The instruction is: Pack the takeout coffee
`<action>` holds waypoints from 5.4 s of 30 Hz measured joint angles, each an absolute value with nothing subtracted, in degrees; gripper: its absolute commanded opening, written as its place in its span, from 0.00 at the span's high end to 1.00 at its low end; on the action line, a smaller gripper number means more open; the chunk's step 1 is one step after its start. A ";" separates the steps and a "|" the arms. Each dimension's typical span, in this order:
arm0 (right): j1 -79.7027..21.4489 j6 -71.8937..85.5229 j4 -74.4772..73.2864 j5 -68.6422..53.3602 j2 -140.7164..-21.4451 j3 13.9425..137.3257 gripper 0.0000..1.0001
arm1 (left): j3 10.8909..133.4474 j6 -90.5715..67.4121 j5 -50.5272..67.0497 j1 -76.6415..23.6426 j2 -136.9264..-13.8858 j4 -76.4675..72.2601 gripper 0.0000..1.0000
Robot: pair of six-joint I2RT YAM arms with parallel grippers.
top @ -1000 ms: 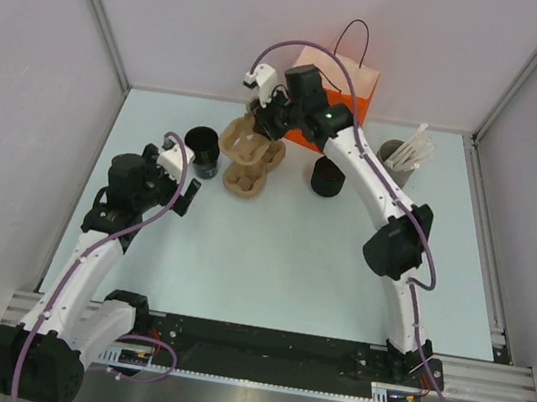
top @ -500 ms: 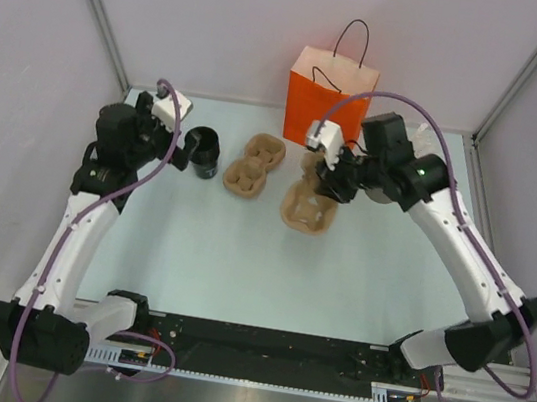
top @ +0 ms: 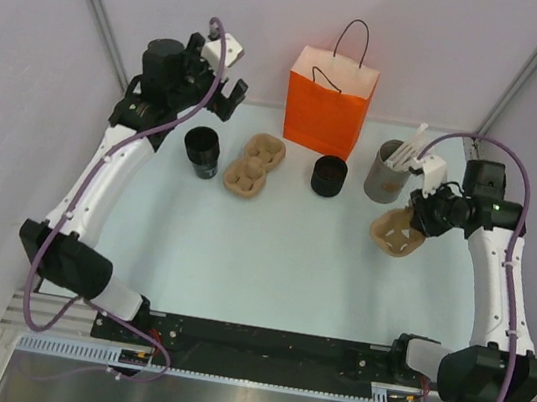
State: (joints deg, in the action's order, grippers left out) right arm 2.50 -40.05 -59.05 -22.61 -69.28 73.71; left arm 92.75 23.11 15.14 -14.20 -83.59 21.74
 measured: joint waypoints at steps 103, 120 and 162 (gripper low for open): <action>20.56 -31.05 -36.36 -25.08 -73.63 54.22 0.25 | 140.11 51.57 -16.25 -37.36 -139.28 -33.80 0.96; 20.80 -31.03 -36.60 -26.02 -72.10 54.22 0.25 | 132.99 53.08 -21.47 -39.53 -123.26 -29.91 1.00; 20.18 -30.50 -39.64 -28.99 -63.09 54.89 0.21 | 78.22 42.41 -49.67 -62.46 -88.88 -24.36 0.96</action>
State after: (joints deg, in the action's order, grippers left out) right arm 20.18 -30.50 -39.64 -28.99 -63.09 54.89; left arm 78.22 42.41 -49.67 -62.46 -88.88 -24.36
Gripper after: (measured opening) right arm 0.784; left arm 0.015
